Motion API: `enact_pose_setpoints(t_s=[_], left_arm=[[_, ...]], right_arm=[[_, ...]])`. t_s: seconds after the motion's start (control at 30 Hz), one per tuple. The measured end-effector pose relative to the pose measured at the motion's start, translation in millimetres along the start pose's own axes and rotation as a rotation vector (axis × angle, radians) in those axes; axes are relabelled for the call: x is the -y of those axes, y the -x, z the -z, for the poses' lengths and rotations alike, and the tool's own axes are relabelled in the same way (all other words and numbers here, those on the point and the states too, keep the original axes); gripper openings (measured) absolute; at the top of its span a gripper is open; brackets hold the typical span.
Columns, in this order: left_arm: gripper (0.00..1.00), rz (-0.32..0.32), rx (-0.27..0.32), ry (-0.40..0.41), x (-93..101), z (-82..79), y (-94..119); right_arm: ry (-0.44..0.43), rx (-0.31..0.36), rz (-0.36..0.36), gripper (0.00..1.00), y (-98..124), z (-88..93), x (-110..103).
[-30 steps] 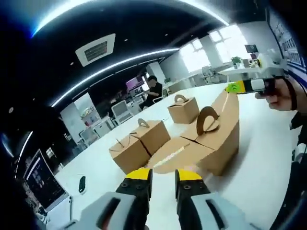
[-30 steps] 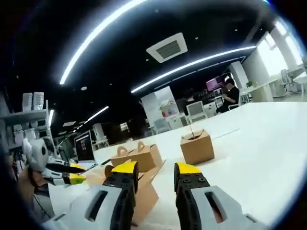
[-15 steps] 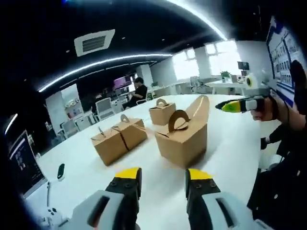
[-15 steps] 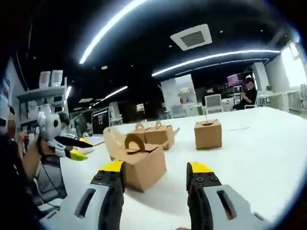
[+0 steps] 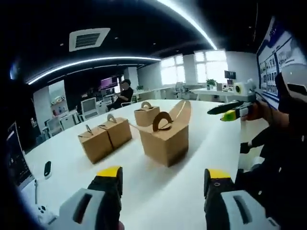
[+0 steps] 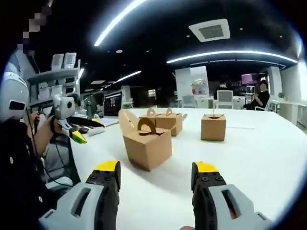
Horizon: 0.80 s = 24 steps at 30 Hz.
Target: Pick up one paper box from the group, open the paper box, and remove the item inside
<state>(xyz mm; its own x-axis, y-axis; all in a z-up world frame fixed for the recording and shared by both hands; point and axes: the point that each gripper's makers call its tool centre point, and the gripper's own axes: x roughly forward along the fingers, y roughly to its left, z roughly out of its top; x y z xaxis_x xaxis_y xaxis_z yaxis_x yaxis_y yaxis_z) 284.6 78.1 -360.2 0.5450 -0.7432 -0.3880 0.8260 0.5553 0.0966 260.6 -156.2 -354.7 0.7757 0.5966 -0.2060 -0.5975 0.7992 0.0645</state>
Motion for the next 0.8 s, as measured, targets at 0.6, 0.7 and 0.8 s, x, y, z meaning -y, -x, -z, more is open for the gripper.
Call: enact_pose_setpoints(t_s=[0.6,0.7,0.8], left_arm=[[0.84,0.375,0.104,-0.114,-36.7,-13.3,-107],[0.87,0.479,0.142,-0.092,-26.1,-18.6,-113],[0.9,0.519,0.141,-0.122,-18.9,-18.0,-122]], right_arm=[[0.048,-0.079,-0.12,0.6,-14,10.9,-24],[0.039,-0.084,-0.122,0.6,-13,13.0,-23],[0.03,-0.086,-0.116,0.6,-13,13.6,-21]])
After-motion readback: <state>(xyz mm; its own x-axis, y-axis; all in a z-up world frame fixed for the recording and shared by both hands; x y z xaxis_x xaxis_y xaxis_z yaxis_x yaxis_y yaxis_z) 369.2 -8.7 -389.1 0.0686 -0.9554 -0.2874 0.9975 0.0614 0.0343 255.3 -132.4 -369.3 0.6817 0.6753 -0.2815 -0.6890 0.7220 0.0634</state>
